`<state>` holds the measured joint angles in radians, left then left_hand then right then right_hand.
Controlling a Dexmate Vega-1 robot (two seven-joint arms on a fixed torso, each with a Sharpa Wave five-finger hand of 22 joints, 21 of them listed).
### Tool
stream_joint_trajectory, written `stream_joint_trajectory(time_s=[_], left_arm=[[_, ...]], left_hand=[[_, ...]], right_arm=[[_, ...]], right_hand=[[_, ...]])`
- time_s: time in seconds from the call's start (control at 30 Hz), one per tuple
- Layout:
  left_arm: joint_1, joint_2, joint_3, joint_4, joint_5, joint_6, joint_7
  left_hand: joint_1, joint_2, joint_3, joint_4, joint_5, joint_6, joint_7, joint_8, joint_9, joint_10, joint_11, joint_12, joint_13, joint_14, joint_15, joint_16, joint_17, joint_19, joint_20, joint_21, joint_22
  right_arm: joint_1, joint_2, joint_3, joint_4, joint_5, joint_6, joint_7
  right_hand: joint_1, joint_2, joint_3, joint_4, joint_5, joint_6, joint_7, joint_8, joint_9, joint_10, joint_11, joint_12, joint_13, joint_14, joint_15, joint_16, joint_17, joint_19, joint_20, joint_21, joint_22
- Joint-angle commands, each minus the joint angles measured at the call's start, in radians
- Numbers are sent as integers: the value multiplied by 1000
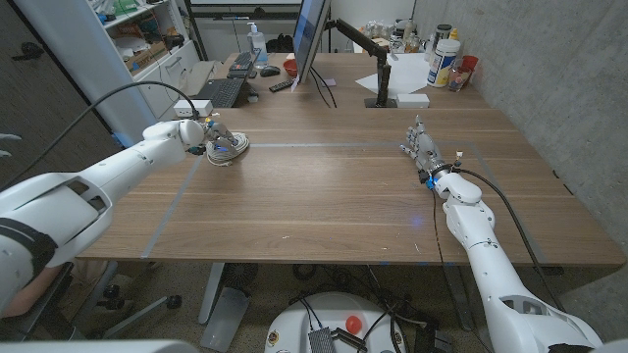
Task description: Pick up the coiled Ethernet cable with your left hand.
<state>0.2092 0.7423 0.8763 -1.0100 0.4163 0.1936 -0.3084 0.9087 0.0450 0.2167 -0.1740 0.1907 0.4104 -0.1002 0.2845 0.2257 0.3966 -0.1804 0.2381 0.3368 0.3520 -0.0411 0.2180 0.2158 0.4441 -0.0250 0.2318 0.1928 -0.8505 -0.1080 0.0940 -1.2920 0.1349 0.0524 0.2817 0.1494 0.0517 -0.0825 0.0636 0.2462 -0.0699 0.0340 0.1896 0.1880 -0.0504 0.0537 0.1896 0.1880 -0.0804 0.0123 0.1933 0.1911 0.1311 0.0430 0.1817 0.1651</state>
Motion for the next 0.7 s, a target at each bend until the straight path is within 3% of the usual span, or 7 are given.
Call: stream_joint_trajectory(time_s=[0.03, 0.47, 0.7], left_arm=[[-2, -4, 4, 3, 8, 1, -1], [-6, -11, 8, 5, 12, 7, -4], [-3, -14, 10, -2, 15, 19, 1]], left_hand=[[8, -5, 0, 7, -3, 2, -2, 1, 5, 0, 2, 1, 3, 0, -129, -1, 2, -4, 1, -1, 4], [36, 8, 10, 4, -5, -6, 0, 0, 8, -1, 5, 0, 6, -3, -127, 0, 4, -5, 4, -1, 4], [117, 46, 45, -7, 1, -26, 12, -5, 13, -14, 18, -4, 10, -12, -118, 0, 4, -10, 14, -1, 5]], right_arm=[[-1, 1, 1, -2, 2, -2, 1], [-2, 1, 3, -1, 4, 5, 4], [-3, 2, 4, -5, 6, 1, 2]], right_hand=[[8, 7, -9, 1, -5, -6, 7, 6, 2, -8, 3, 7, 3, -7, 5, 5, 3, 5, 10, 6, 4], [8, 8, -9, 1, -5, -6, 7, 6, 2, -7, 4, 7, 3, -7, 5, 5, 3, 5, 9, 6, 4], [8, 8, -10, 1, -5, -6, 7, 6, 2, -8, 4, 6, 3, -7, 5, 5, 3, 5, 10, 6, 4]])
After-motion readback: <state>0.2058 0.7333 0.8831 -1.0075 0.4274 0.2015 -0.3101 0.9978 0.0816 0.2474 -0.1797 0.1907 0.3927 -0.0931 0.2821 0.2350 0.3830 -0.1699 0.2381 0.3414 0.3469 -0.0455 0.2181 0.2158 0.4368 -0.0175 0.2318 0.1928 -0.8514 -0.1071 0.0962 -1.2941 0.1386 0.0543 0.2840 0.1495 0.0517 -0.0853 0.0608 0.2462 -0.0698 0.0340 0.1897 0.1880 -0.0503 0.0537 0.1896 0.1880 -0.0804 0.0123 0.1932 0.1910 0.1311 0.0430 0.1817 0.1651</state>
